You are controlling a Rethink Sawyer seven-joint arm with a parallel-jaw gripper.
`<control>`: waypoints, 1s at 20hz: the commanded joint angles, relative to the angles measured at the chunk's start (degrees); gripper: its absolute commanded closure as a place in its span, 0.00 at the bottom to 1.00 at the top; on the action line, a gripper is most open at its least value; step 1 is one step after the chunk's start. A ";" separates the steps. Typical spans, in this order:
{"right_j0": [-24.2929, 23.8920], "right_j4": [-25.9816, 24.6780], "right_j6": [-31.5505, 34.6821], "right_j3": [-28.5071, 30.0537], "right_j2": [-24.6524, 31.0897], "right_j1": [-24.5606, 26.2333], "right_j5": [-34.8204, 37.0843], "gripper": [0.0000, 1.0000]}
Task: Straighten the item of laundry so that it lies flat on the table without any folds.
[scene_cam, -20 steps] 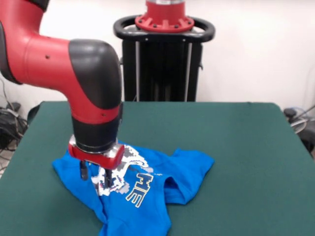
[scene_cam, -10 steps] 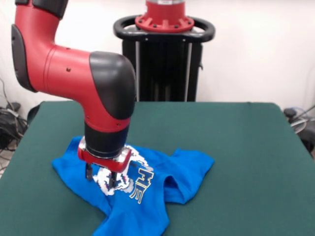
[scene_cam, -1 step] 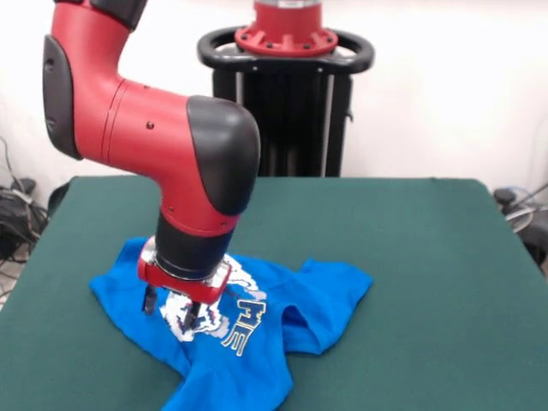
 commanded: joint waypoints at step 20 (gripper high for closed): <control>-26.94 15.89 -6.09 8.59 24.05 -1.30 5.68 0.00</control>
